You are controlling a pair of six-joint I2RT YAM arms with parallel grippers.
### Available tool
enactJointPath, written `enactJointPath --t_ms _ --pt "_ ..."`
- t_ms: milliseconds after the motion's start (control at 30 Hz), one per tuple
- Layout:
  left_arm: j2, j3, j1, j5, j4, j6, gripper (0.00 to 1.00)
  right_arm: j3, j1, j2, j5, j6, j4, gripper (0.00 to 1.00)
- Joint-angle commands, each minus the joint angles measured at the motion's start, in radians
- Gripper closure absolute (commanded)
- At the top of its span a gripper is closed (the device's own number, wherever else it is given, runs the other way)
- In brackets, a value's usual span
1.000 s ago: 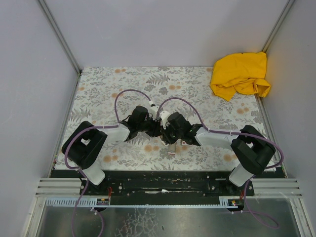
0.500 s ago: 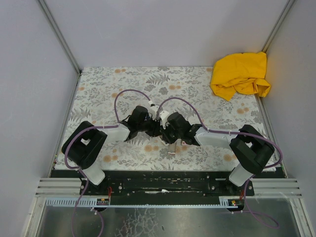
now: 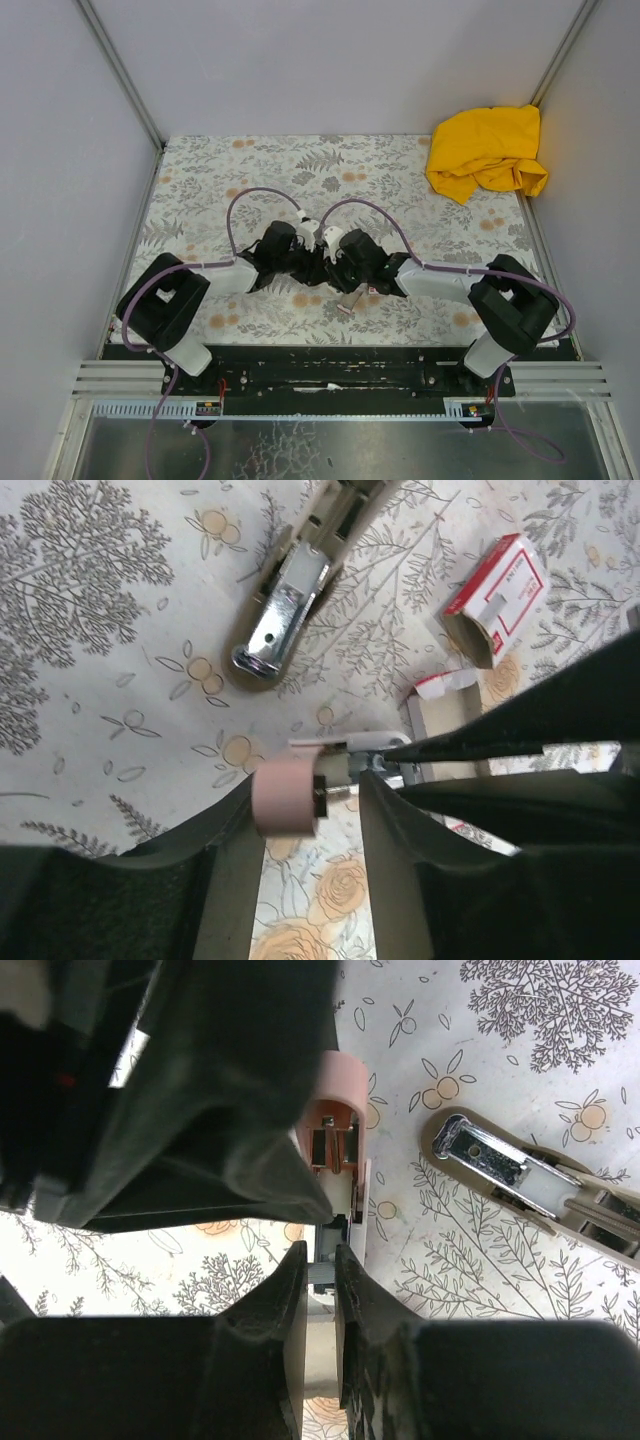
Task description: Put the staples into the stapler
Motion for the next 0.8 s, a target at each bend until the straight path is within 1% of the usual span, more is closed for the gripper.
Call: enactJointPath --t_ms 0,133,267,433,600,667,767 --pt "-0.087 -0.042 -0.026 0.061 0.04 0.002 0.57 0.003 0.006 -0.082 -0.025 0.011 0.004 0.85" --pt "-0.134 -0.072 -0.013 0.063 0.077 -0.019 0.49 -0.009 0.005 -0.105 -0.008 0.006 0.001 0.85" --pt "-0.187 -0.118 0.018 0.049 0.127 -0.051 0.44 -0.009 0.006 -0.079 0.003 -0.015 0.009 0.85" --pt "-0.283 -0.181 0.08 -0.087 0.165 -0.106 0.35 -0.004 0.009 -0.037 -0.001 -0.037 0.027 0.85" --pt "-0.392 -0.251 0.147 -0.255 0.182 -0.161 0.21 0.0 0.017 -0.012 0.004 -0.048 0.031 0.85" --pt "-0.43 -0.277 0.164 -0.288 0.193 -0.173 0.17 0.004 0.019 -0.005 0.013 -0.051 0.031 0.85" --pt "-0.467 -0.299 0.177 -0.305 0.202 -0.179 0.16 0.011 0.022 0.002 0.022 -0.056 0.03 0.85"
